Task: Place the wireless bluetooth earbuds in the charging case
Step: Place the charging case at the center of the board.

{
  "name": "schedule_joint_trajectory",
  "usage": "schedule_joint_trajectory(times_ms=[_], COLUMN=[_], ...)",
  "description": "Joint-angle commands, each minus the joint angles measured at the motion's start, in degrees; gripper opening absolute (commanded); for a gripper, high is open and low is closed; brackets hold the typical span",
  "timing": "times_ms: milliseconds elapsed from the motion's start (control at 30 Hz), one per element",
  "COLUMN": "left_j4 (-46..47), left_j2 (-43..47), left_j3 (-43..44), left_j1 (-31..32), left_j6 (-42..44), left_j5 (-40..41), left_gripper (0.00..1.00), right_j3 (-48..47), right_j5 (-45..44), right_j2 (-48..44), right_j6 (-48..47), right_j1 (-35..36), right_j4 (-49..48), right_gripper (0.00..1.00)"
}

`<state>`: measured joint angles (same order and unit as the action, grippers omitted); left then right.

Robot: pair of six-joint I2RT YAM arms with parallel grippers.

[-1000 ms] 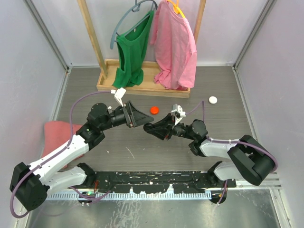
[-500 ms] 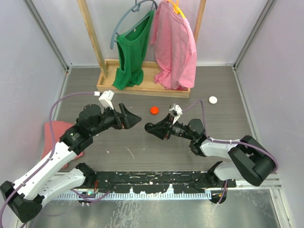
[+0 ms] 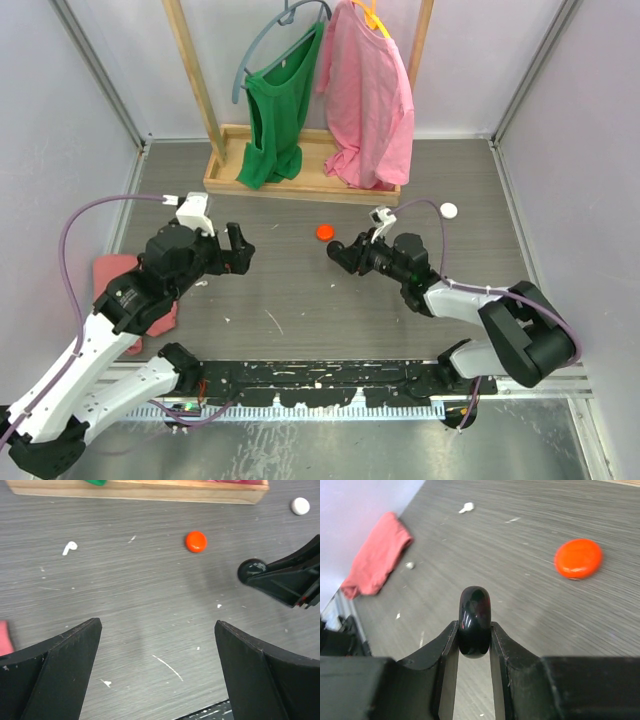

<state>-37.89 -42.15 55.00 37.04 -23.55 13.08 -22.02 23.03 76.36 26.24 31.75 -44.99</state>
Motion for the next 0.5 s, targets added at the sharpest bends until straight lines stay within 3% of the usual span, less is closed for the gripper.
schedule_joint_trajectory(times_ms=[0,267,467], left_j4=[-0.88,-2.87,0.74], left_j2=[1.47,2.46,5.5], left_j3=[0.9,1.48,-3.21], left_j1=[-0.25,-0.22,-0.33], left_j6=[5.26,10.68,10.51], left_j5=[6.94,11.62,14.6], left_gripper=[0.98,0.98,0.98], right_j3=[-2.36,-6.63,-13.22], right_j5=[-6.15,-7.51,-5.91], right_j2=[3.0,12.24,21.05], right_j6=[4.8,9.85,11.83], right_j1=[-4.55,-10.04,-11.38], right_j4=[1.26,1.22,1.75], right_gripper=[0.1,0.12,0.16])
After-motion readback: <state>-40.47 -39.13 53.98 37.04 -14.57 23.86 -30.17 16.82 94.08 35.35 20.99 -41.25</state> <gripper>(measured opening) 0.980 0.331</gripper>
